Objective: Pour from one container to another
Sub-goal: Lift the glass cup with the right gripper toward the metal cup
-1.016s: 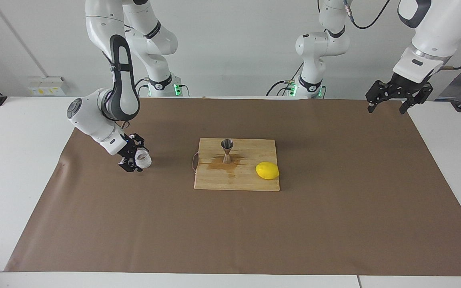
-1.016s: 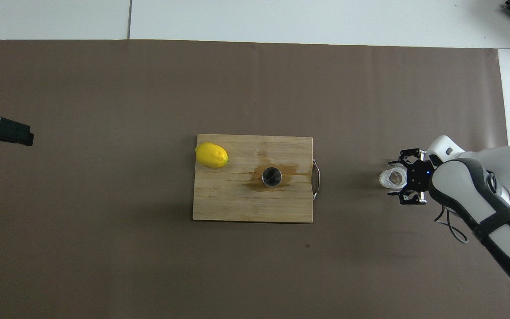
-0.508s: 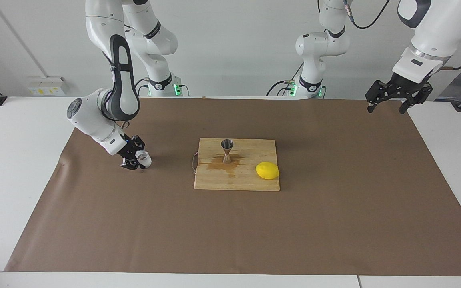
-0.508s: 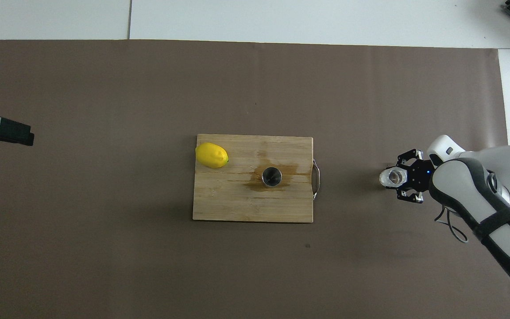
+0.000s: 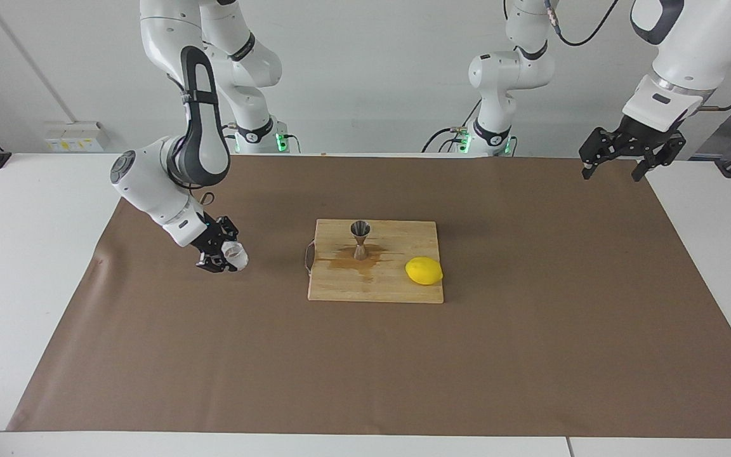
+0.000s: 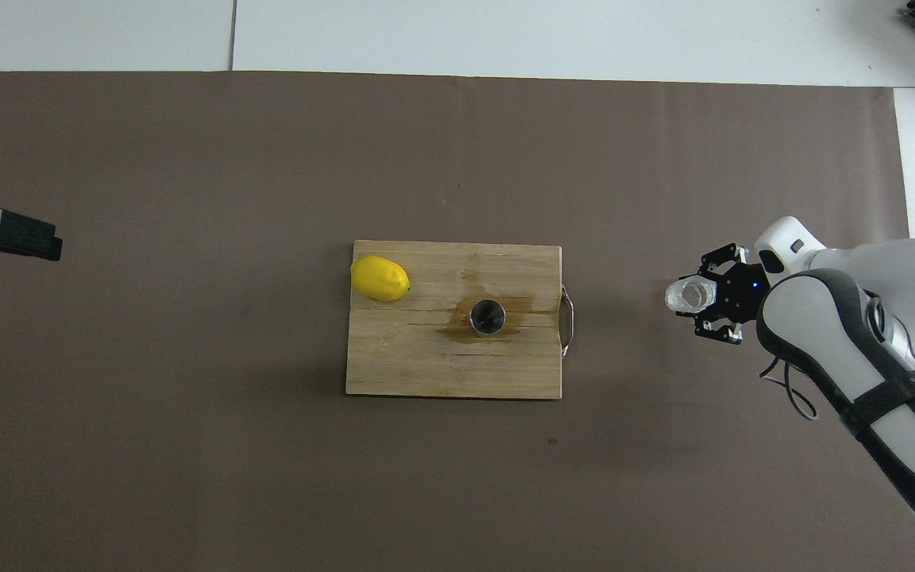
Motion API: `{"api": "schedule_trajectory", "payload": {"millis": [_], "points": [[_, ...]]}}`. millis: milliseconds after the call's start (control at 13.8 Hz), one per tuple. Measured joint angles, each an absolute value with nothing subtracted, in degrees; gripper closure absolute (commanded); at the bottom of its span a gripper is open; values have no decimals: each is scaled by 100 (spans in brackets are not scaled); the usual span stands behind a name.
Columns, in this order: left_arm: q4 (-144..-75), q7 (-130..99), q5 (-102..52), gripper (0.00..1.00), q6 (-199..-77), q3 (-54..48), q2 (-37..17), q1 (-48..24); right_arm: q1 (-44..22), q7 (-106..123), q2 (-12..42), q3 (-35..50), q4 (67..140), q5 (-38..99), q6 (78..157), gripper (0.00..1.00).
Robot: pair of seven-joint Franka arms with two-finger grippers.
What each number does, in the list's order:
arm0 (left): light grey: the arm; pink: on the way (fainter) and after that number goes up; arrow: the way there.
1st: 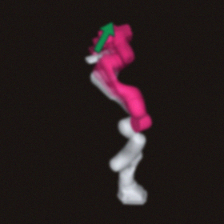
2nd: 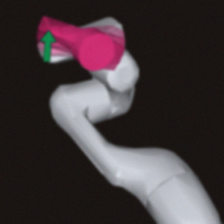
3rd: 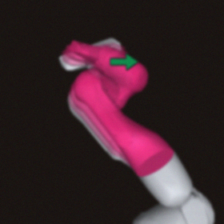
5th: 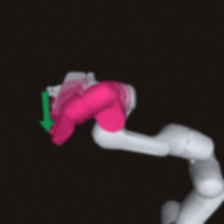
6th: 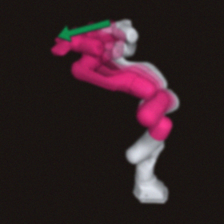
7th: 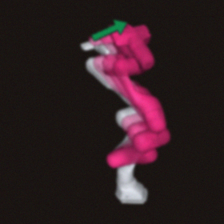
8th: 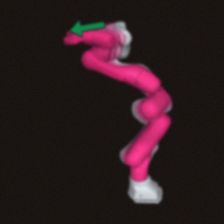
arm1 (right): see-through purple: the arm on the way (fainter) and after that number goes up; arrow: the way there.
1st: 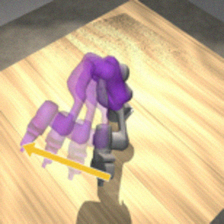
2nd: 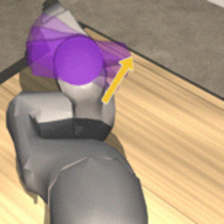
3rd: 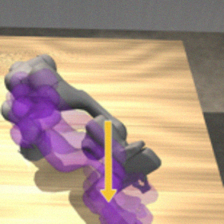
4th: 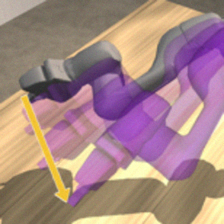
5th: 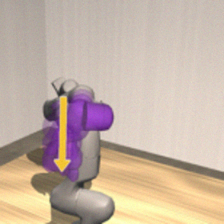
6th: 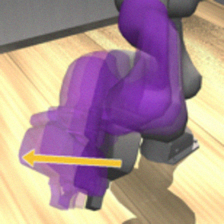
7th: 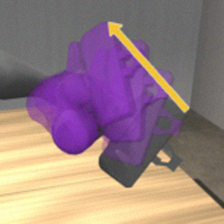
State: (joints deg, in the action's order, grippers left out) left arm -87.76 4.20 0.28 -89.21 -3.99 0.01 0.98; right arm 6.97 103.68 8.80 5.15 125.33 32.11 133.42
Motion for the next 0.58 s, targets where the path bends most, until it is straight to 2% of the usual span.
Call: {"api": "schedule_trajectory", "payload": {"millis": [290, 581], "points": [[-8776, 420, -53, 0, -8922, -389, 0, 99, 668, 9345, 760, 949, 12232, 3211, 13342, 95], [-8776, 420, -73, 0, -8928, -381, -4, 100, 154, 8212, 757, 1013, 11938, 2816, 13343, 95]]}}
